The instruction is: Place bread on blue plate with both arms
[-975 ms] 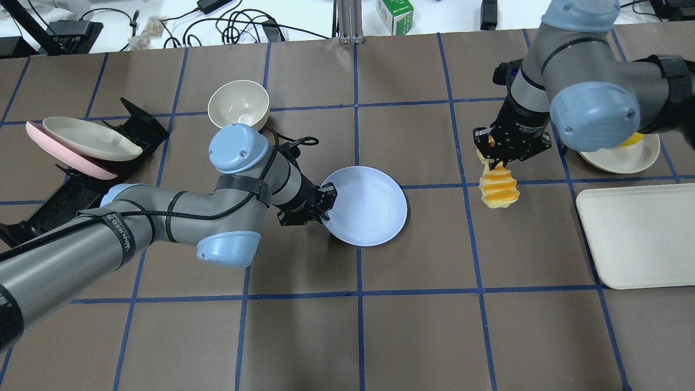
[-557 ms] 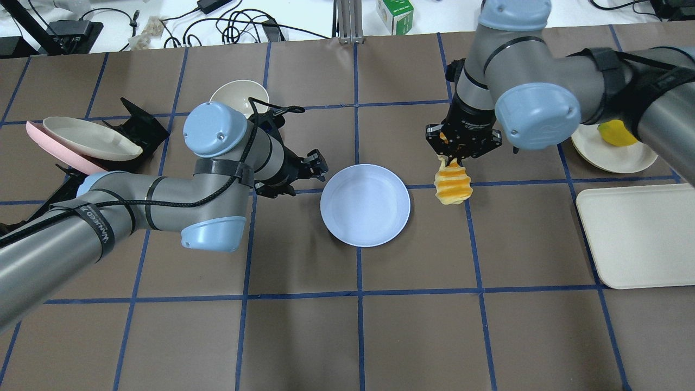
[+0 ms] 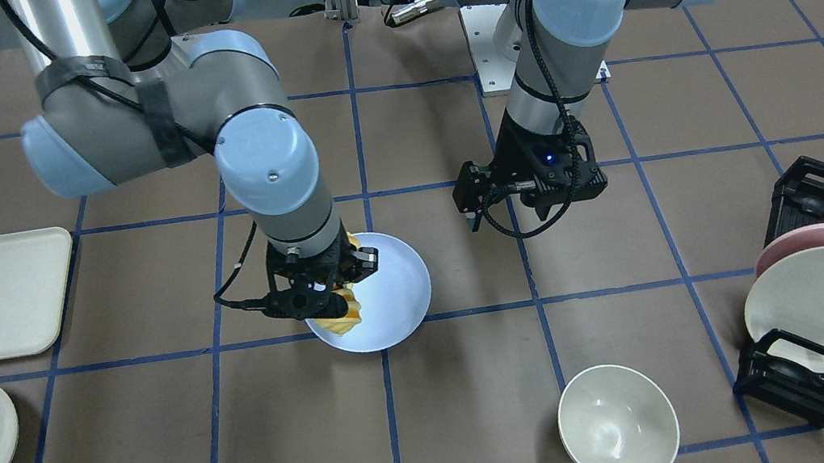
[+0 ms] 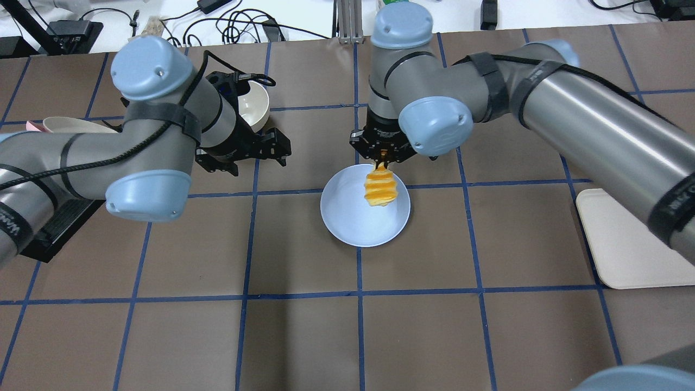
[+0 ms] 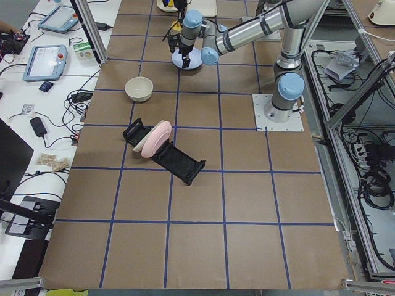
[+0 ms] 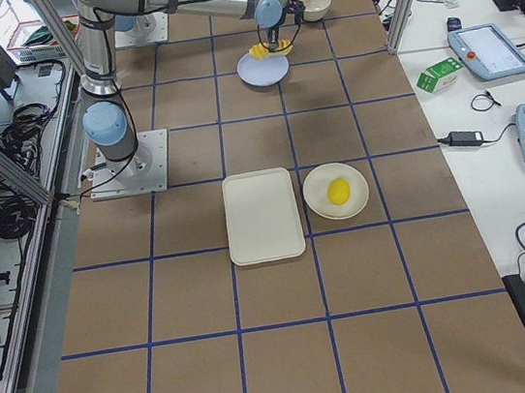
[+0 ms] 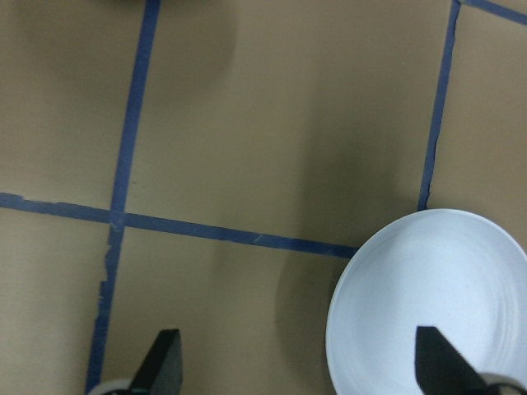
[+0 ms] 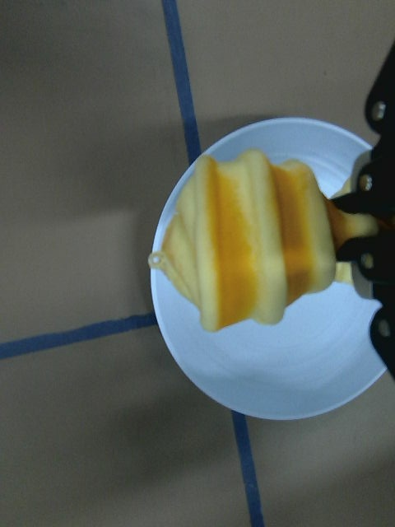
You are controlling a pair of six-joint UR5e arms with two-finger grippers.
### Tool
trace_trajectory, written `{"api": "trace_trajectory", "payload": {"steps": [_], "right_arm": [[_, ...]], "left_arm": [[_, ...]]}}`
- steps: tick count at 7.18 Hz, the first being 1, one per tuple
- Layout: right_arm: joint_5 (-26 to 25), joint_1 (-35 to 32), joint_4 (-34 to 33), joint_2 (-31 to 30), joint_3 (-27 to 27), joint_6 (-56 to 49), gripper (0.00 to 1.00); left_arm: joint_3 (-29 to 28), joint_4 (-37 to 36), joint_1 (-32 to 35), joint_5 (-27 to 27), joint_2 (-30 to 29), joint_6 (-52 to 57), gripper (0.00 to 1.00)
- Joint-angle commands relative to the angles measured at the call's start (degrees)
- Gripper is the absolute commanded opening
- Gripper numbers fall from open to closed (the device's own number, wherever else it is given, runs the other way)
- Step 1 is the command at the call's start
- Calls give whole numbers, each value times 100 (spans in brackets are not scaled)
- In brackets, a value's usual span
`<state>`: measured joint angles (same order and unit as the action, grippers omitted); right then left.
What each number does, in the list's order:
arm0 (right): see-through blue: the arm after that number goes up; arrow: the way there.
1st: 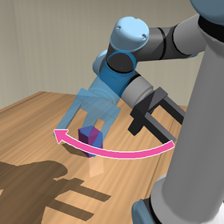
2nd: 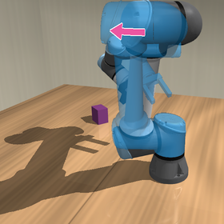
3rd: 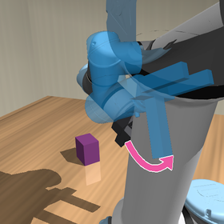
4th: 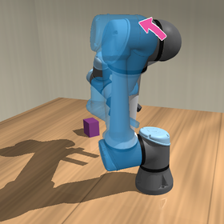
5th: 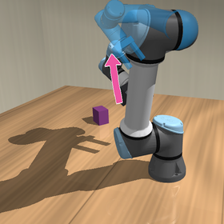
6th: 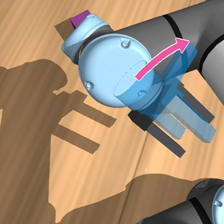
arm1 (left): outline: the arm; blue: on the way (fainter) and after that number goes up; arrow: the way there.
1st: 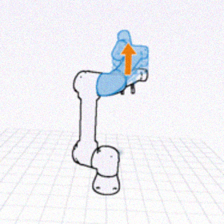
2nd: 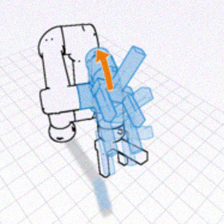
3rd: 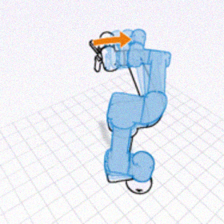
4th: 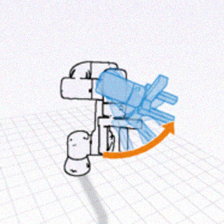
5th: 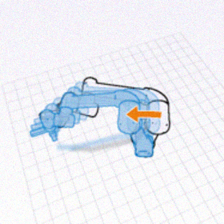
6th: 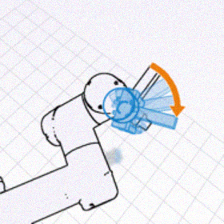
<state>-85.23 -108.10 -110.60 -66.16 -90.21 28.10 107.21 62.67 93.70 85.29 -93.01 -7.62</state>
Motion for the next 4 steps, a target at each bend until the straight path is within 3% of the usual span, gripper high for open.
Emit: {"api": "trace_trajectory", "payload": {"steps": [1, 3, 4], "right_arm": [[164, -290, -304, 366, -6, 598, 0], [209, -282, -313, 411, -137, 608, 0], [218, -273, -330, 402, -329, 609, 0]], "left_arm": [[-1039, 1915, -350, 374, 335, 1232, 100], [-1849, 2817, -484, 366, 371, 1646, 100], [-1835, 2829, -458, 522, 363, 1710, 100]]}}
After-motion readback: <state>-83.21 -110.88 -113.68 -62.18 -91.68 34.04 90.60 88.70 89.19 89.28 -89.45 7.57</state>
